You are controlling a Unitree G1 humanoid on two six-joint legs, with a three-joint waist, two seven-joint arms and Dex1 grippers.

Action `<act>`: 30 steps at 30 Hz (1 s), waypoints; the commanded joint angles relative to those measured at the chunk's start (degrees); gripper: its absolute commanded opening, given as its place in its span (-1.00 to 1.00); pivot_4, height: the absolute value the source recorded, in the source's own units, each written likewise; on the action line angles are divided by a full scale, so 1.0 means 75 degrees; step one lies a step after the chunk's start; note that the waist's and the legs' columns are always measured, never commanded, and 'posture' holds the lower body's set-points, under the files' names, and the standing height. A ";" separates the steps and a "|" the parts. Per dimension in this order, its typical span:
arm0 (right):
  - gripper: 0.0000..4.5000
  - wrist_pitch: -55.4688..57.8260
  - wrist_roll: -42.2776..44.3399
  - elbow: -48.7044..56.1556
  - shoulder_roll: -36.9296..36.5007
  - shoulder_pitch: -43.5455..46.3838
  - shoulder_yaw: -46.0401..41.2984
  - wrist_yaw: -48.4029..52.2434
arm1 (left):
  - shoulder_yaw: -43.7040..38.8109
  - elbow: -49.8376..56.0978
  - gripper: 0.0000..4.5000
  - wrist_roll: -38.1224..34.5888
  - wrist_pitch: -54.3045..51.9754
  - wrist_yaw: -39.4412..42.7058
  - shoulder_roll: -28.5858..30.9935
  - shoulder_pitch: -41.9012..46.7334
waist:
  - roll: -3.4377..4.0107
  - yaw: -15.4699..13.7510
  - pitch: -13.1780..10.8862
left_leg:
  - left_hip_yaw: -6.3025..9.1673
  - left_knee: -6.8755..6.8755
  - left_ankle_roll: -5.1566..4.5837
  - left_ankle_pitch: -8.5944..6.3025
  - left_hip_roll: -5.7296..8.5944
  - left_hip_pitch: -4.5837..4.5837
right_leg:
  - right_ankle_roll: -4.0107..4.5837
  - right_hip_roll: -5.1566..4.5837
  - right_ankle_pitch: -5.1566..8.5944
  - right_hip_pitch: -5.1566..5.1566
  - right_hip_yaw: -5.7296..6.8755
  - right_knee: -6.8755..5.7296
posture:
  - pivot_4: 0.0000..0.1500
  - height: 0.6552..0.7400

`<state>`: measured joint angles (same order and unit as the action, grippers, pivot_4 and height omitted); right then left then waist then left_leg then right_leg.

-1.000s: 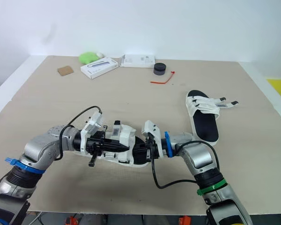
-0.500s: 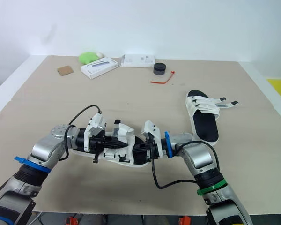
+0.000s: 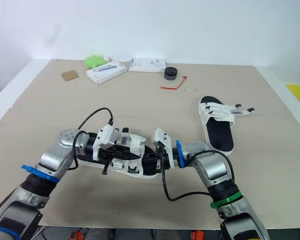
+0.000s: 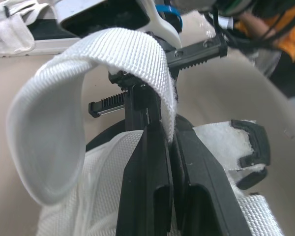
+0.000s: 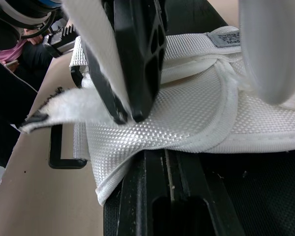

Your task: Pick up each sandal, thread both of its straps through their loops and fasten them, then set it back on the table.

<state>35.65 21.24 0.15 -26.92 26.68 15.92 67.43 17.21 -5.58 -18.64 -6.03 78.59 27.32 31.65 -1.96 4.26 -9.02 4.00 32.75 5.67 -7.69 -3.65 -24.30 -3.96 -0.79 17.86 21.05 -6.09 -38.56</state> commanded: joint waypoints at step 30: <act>-1.00 0.0177 -0.0164 -0.0257 0.0025 -0.0220 0.0174 -0.0223 | -0.0075 0.0234 -0.96 -0.0052 -0.0558 0.0367 0.0107 0.0163 | 0.0005 0.0012 -0.0003 | 0.0001 0.0010 -0.0007 0.0002 -0.0001 -0.0003 | -0.0006 0.0003 -0.0005 -0.0002 0.0001 -0.0001 | 1.00 1.00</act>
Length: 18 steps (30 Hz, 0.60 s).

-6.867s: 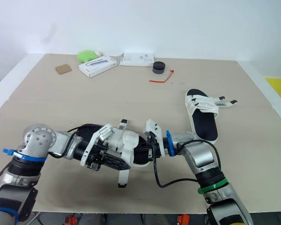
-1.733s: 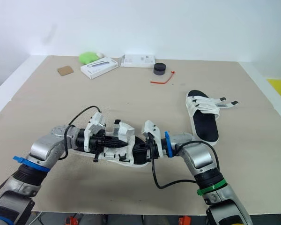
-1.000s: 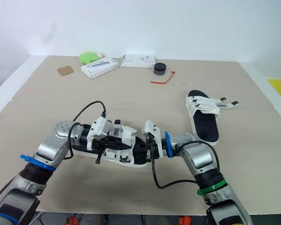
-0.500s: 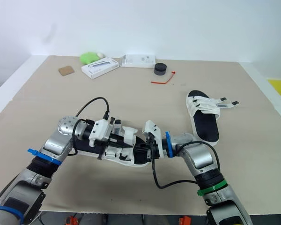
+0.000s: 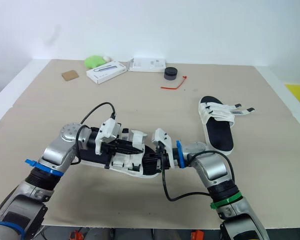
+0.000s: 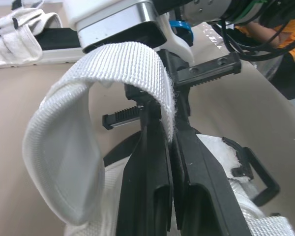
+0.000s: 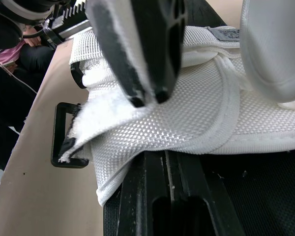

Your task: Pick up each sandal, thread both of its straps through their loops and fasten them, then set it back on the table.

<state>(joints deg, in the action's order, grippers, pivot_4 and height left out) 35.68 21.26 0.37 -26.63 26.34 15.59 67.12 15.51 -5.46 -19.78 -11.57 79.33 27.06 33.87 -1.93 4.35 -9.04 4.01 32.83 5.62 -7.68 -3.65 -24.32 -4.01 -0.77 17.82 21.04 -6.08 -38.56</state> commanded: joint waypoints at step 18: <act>-1.00 0.0135 -0.0182 -0.0342 0.0012 -0.0162 0.0232 -0.0168 | 0.0221 -0.0137 -0.96 -0.0044 0.1840 0.1246 0.0118 -0.0128 | 0.0000 0.0007 0.0000 | 0.0000 0.0000 -0.0002 -0.0001 -0.0002 0.0000 | 0.0002 0.0001 0.0000 0.0001 -0.0001 0.0000 | 1.00 1.00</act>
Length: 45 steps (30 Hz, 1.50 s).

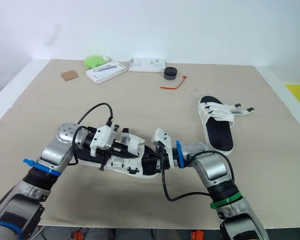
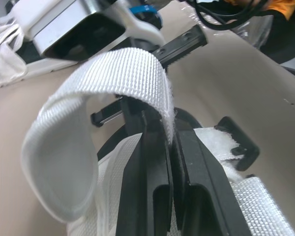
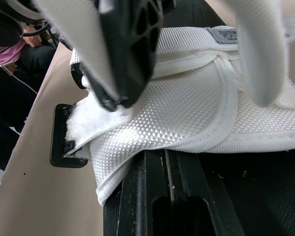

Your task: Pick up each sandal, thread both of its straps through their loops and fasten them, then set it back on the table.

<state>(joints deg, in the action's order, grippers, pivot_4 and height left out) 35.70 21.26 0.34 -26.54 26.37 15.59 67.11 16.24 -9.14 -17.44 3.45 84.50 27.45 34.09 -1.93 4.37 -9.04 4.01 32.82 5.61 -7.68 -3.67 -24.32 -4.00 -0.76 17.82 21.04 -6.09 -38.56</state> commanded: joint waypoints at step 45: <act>-1.00 0.0143 -0.0032 -0.0523 0.0040 0.0079 0.0254 -0.0161 | -0.0221 0.4331 0.73 -0.4945 -0.8603 -0.0947 0.4276 -0.0837 | 0.0017 0.0023 -0.0077 | -0.0002 0.0083 -0.0089 -0.0053 -0.0026 -0.0001 | 0.0063 0.0034 0.0052 0.0031 -0.0020 -0.0063 | 1.00 1.00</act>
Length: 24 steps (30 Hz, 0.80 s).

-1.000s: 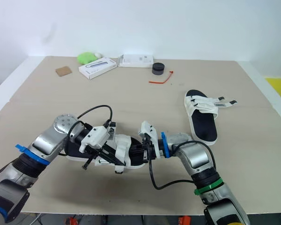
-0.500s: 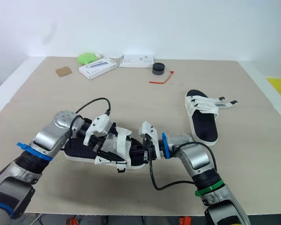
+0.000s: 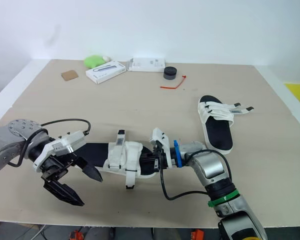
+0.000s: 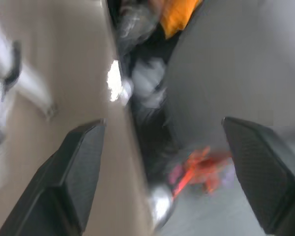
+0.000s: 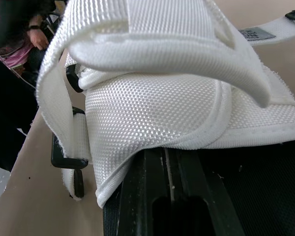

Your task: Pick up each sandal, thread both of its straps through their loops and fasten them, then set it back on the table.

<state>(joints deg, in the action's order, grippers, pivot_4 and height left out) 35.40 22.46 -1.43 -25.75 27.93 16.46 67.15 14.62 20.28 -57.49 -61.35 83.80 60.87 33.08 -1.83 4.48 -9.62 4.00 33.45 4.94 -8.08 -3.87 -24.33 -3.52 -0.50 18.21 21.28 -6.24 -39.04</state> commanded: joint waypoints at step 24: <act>-1.00 0.0419 -0.0087 0.0013 -0.0174 -0.0279 0.0007 -0.0316 | 0.0214 -0.0575 0.73 0.1711 -0.0260 -0.3995 -0.3060 -0.1429 | -0.0019 -0.0077 -0.0035 | -0.0008 0.0028 0.0011 0.0002 0.0003 0.0002 | -0.0009 0.0010 -0.0024 -0.0004 -0.0020 -0.0007 | 1.00 1.00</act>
<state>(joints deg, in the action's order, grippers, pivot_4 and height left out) 37.47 23.33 0.20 -26.52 26.88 14.97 65.72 15.01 17.22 -47.14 -63.79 55.31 38.73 21.25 -1.97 3.91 -9.88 3.94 33.67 5.03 -8.04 -3.81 -24.31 -3.59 -0.44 18.03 21.25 -6.44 -39.08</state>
